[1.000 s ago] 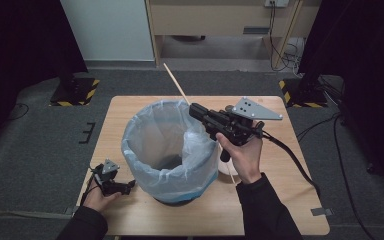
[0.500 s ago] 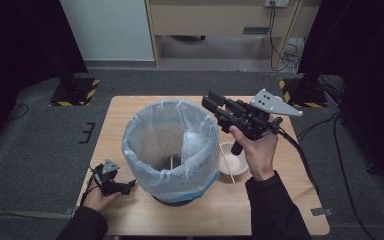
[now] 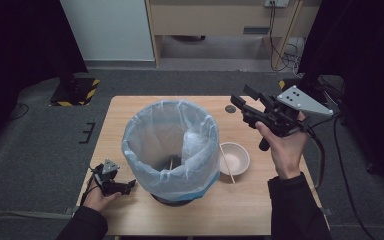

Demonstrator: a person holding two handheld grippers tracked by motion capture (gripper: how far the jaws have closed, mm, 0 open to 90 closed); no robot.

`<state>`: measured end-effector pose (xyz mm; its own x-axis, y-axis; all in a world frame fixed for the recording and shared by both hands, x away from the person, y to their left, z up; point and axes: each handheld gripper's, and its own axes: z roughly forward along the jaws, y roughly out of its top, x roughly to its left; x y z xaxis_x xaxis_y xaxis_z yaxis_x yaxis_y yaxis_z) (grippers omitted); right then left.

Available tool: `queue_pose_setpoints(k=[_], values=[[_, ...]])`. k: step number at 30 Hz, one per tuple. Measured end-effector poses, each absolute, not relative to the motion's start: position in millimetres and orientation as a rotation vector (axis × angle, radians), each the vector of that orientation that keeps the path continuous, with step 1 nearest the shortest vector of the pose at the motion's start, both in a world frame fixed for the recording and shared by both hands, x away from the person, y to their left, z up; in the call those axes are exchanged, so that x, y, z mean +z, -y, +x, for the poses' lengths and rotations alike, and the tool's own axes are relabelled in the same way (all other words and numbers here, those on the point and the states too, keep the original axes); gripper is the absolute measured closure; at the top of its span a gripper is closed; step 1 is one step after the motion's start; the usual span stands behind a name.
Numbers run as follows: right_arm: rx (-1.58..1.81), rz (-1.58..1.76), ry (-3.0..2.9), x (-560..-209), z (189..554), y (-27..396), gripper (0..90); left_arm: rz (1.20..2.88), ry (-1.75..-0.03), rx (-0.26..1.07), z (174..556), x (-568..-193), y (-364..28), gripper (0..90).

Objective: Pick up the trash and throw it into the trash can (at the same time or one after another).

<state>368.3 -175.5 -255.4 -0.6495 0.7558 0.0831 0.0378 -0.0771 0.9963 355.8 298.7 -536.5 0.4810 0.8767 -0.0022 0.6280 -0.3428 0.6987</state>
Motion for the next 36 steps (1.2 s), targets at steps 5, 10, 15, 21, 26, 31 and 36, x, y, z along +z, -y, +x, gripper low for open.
queue_pose_setpoints(k=[5, 10, 15, 21, 26, 31, 36], values=[[1.757, 0.934, -1.670, -275.7, 371.6, 193.6, 47.4, 2.089, -1.238, 0.502, 355.8, -536.5, -298.7, 0.0], [1.680, 1.017, -1.713, -314.2, 375.7, 207.9, 47.4, 2.088, -1.238, 0.502, 355.8, -536.5, -298.7, 0.0], [1.618, 1.108, -1.755, -355.4, 379.6, 219.9, 46.9, 2.089, -1.238, 0.502, 355.8, -536.5, -298.7, 0.0], [1.536, 1.189, -1.817, -392.4, 383.2, 225.3, 46.3, 2.089, -1.238, 0.502, 355.8, -536.5, -298.7, 0.0], [1.506, 1.232, -1.847, -408.0, 383.5, 221.2, 48.0, 2.089, -1.238, 0.502, 355.8, -536.5, -298.7, 0.0], [1.440, 1.265, -1.918, -430.6, 387.0, 210.0, 52.1, 2.089, -1.238, 0.502, 355.8, -536.5, -298.7, 0.0], [1.311, 1.292, -2.053, -462.4, 391.3, 194.3, 53.4, 2.089, -1.238, 0.501, 355.8, -536.5, -298.7, 0.0]])
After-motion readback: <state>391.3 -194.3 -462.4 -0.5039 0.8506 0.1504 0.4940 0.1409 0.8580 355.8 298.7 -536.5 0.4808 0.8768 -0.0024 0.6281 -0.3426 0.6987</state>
